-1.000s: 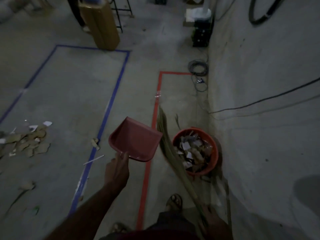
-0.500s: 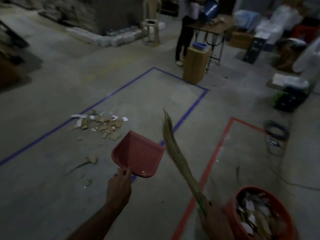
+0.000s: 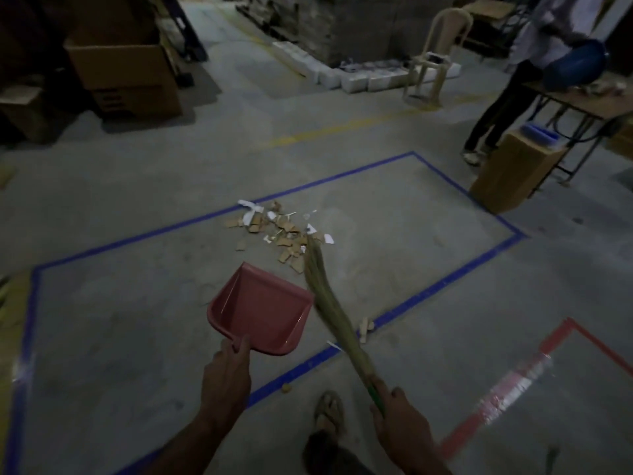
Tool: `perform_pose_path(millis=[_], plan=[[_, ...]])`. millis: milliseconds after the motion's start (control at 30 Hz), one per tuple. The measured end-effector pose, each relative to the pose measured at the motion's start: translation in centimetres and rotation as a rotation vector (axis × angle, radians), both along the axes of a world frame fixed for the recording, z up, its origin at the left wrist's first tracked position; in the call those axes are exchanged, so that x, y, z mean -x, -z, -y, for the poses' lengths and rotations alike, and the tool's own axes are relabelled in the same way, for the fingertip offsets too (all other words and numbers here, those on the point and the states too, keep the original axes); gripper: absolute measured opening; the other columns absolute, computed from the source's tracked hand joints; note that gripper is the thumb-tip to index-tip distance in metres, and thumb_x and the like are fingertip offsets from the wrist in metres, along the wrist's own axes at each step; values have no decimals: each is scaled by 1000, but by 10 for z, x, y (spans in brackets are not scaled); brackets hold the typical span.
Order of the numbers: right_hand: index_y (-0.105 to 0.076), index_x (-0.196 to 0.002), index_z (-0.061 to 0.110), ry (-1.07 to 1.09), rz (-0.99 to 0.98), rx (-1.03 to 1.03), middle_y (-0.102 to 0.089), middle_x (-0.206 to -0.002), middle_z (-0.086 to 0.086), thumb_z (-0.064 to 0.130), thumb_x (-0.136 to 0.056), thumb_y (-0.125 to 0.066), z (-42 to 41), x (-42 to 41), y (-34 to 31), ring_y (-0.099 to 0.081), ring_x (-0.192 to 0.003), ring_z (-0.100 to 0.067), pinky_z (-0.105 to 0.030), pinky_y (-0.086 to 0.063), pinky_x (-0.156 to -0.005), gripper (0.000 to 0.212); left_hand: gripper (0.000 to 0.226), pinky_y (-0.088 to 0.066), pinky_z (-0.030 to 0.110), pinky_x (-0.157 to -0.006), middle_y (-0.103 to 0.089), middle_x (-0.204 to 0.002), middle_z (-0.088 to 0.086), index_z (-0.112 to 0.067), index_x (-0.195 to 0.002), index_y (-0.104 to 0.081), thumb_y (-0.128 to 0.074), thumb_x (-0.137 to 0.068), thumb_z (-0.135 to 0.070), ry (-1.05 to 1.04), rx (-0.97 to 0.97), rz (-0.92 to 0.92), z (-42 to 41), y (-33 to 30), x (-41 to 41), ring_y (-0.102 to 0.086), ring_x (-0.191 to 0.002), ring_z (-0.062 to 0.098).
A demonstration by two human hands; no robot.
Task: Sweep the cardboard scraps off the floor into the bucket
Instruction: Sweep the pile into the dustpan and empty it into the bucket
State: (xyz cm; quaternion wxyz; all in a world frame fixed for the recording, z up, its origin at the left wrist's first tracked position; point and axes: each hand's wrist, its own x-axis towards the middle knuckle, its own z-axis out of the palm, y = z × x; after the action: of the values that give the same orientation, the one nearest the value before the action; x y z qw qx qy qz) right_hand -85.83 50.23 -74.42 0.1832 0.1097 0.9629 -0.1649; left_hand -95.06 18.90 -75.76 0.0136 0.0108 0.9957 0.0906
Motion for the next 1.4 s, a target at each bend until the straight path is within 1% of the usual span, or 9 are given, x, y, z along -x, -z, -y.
perform_pose_path(millis=[300, 433, 667, 767, 900, 967, 1067, 1233, 1400], plan=[[-9, -155, 44, -135, 197, 18, -43, -107, -2, 38, -99, -39, 17, 130, 56, -62, -98, -24, -32, -43, -72, 64, 53, -35, 30, -47, -54, -84, 14, -8, -117, -64, -70, -68, 12, -165, 24, 77, 34, 22, 91, -54, -55, 30], [-12, -153, 43, -219, 250, 6, -45, -123, -5, 34, -101, -38, 26, 177, 73, -55, -85, -25, -33, -42, -71, 59, 52, -33, 30, -50, -53, -83, 14, -10, -124, -58, -54, -76, 11, -202, 9, 56, 38, 41, 126, -51, -56, 28], [-14, -150, 45, -607, 334, -107, -46, -126, -7, 26, -101, -39, 25, 218, 144, -61, -93, -34, -37, -37, -67, 58, 45, -42, 41, -56, -46, -83, 10, -12, -127, -56, -42, -84, -5, -272, 2, 116, 62, 114, 154, -49, -69, 32], [-40, -139, 49, -780, 378, -160, -56, -102, -7, 16, -84, -59, 17, 211, 205, -64, -68, -32, -37, -37, -52, 67, 44, -43, 43, -59, -44, -86, 8, -16, -132, -51, -40, -90, -10, -274, 28, 184, 78, 167, 154, -47, -72, 30], [-77, -88, 36, -772, 350, -270, -50, -59, -2, 18, -49, -82, 0, 206, 315, -44, -30, -18, -27, -36, -28, 43, 43, -36, 38, -59, -40, -83, 5, -15, -130, -52, -61, -91, -2, -307, 15, 264, 84, 229, 141, -42, -71, 26], [-73, -109, 34, -675, 417, -266, -59, -78, -7, 24, -70, -76, -2, 224, 331, -60, -49, -23, -31, -51, -42, 40, 45, -35, 37, -59, -43, -82, 9, -14, -130, -53, -64, -89, -1, -317, 14, 287, 86, 255, 132, -47, -72, 31], [-35, -146, 31, -378, 450, -273, -52, -126, -8, 26, -103, -36, -12, 259, 349, -64, -99, -26, -34, -51, -80, 44, 47, -35, 37, -61, -47, -87, 12, -15, -132, -51, -61, -90, 1, -331, 7, 318, 87, 286, 119, -50, -76, 33], [-36, -145, 29, -170, 319, -156, -48, -99, -1, 37, -101, -43, -29, 269, 364, -55, -74, -17, -37, -54, -67, 45, 39, -34, 37, -63, -46, -87, 12, -13, -129, -52, -56, -93, 2, -388, -10, 286, 86, 301, 117, -43, -76, 27], [-20, -151, 48, -309, 302, 73, -45, -100, 6, 42, -98, -42, -12, 226, 359, -59, -76, -16, -32, -51, -63, 58, 41, -36, 40, -65, -50, -89, 19, -8, -131, -53, -59, -92, 1, -454, 23, 245, 97, 301, 127, -49, -81, 37]])
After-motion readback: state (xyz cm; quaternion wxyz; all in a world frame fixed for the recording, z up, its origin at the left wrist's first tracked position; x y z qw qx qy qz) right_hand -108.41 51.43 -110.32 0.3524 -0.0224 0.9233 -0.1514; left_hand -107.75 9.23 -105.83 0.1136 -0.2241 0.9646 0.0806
